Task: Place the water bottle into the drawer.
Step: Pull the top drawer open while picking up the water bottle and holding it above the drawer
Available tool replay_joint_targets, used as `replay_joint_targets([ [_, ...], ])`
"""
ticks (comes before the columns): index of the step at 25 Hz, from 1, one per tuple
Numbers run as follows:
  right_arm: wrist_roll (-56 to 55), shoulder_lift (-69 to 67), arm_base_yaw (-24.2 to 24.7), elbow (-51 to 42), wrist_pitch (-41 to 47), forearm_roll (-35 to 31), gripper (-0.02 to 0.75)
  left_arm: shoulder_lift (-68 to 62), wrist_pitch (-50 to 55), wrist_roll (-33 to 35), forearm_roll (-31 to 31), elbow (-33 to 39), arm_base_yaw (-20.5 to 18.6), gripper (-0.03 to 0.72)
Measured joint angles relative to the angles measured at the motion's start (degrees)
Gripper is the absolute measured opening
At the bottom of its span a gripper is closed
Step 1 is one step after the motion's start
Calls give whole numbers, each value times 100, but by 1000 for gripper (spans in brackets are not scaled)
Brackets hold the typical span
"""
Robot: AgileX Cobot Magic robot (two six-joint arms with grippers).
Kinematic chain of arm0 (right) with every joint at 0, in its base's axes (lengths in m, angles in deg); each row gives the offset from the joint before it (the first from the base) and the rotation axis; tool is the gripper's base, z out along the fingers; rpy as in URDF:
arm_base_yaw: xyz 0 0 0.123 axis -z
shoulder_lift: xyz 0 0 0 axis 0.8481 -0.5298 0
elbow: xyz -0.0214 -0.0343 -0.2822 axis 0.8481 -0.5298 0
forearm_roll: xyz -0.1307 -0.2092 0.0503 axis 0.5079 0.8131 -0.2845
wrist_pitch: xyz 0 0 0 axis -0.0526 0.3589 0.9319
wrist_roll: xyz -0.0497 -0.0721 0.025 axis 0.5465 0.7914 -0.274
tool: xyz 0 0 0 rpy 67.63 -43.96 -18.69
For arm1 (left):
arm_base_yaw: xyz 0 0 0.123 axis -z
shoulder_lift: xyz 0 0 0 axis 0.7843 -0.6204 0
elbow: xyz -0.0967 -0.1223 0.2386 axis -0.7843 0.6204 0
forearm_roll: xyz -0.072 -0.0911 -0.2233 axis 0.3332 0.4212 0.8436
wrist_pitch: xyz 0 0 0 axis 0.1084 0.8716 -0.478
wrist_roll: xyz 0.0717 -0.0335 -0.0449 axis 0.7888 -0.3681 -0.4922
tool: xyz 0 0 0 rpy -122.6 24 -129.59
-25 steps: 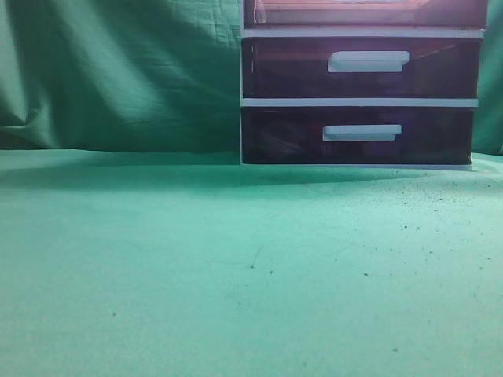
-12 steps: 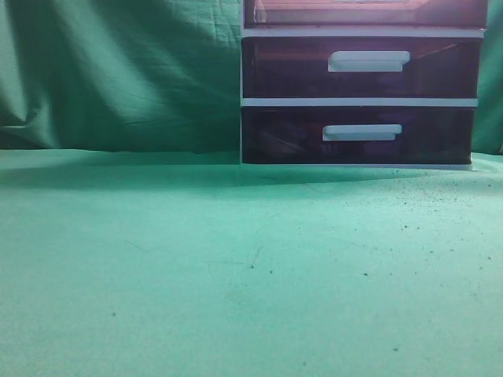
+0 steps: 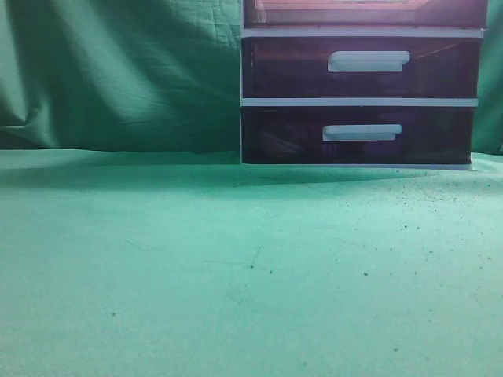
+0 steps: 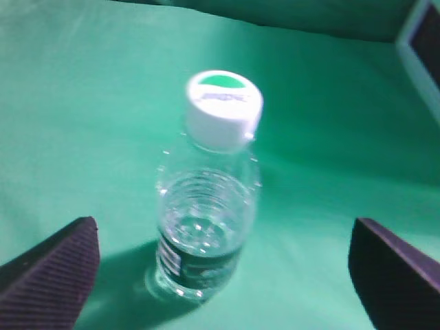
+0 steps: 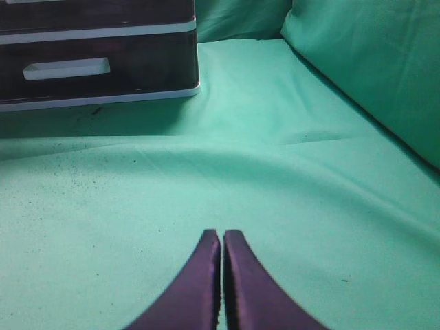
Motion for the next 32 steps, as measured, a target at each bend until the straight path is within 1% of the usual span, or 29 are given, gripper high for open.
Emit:
replay_joint_targets([
  [2, 0, 0, 0, 0, 0, 0, 0, -290, -37, 0, 38, -166, -74, 641],
  [11, 0, 0, 0, 0, 0, 0, 0, -1992, -71, 0, -9, -1205, -74, 641],
  [12, 0, 0, 0, 0, 0, 0, 0, -2126, -80, 0, -50, -1290, -74, 588],
  [14, 0, 0, 0, 0, 0, 0, 0, -2381, -123, 0, -144, -1401, -74, 529],
  [16, 0, 0, 0, 0, 0, 0, 0, -2531, -206, 0, -352, -1463, -74, 450],
  [19, 0, 0, 0, 0, 0, 0, 0, -2586, -277, 0, -631, -1508, -74, 344],
  [21, 0, 0, 0, 0, 0, 0, 0, -2586, -277, 0, -697, -1508, -74, 284],
  [25, 0, 0, 0, 0, 0, 0, 0, -2374, -7, -23, -959, -1562, -63, 291],
  [28, 0, 0, 0, 0, 0, 0, 0, -1920, 665, -106, -974, -1877, 184, 291],
  [31, 0, 0, 0, 0, 0, 0, 0, -1451, 1744, -141, -974, -2444, 743, 291],
  [32, 0, 0, 0, 0, 0, 0, 0, -1300, 2177, -141, -974, -2664, 988, 291],
])
